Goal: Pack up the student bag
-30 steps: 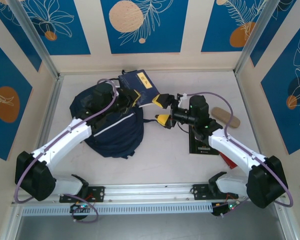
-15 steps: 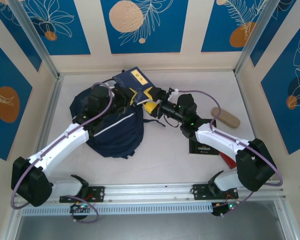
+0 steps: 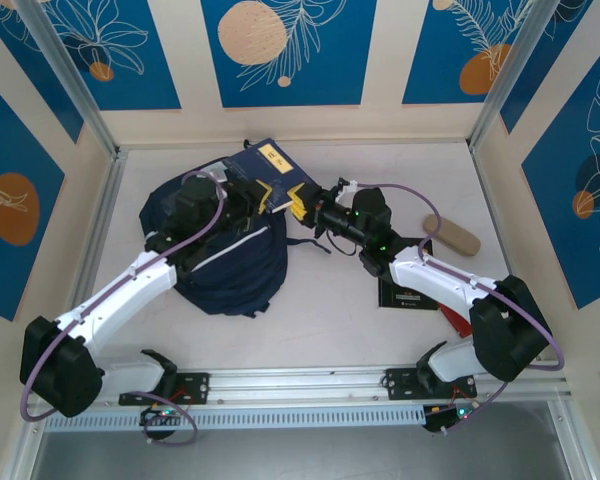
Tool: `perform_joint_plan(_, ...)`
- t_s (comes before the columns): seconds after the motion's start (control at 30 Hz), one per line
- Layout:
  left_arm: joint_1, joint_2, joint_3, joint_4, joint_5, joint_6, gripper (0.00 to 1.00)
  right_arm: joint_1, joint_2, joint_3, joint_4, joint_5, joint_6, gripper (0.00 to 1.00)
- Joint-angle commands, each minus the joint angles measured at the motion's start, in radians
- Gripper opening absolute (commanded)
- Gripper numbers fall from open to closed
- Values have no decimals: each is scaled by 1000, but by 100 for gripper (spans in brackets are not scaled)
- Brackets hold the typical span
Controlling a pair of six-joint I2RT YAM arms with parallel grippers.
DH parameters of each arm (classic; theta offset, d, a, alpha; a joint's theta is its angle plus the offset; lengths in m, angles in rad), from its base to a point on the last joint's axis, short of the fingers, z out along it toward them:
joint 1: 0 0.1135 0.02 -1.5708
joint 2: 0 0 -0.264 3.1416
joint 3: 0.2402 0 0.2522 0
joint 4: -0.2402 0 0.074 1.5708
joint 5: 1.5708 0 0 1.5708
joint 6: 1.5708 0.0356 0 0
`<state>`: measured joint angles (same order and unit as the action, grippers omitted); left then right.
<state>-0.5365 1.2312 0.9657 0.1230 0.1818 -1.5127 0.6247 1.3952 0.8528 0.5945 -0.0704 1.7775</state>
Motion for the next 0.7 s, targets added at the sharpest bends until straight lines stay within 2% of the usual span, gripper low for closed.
perform_joint_plan(0.0, 5, -37, 4, -22, 24, 33, 0, -5, -14, 69, -49, 14, -86, 15)
perform_joint_plan(0.07, 4, -50, 23, -111, 24, 83, 9, -5, -38, 103, -156, 14, -160, 11)
perform_joint_plan(0.13, 10, -65, 47, -229, 18, 158, 31, -9, -73, 121, -272, 33, -238, 8)
perform_joint_plan(0.2, 19, -68, 72, -337, 26, 244, 48, -18, -113, 122, -364, 55, -319, 6)
perform_joint_plan(0.27, 28, -67, 104, -456, 33, 346, 59, -28, -162, 113, -457, 89, -397, 6)
perform_joint_plan(0.33, 27, -48, 182, -625, 8, 512, 69, -34, -217, 111, -568, 147, -499, 6)
perform_joint_plan(0.47, 28, -2, 312, -875, -62, 798, 78, -57, -317, 77, -721, 218, -621, 6)
perform_joint_plan(0.6, 27, 40, 365, -1001, -110, 1050, 91, -95, -391, 48, -837, 242, -685, 6)
perform_joint_plan(0.67, 24, 57, 369, -1033, -114, 1156, 94, -111, -422, 34, -883, 250, -697, 6)
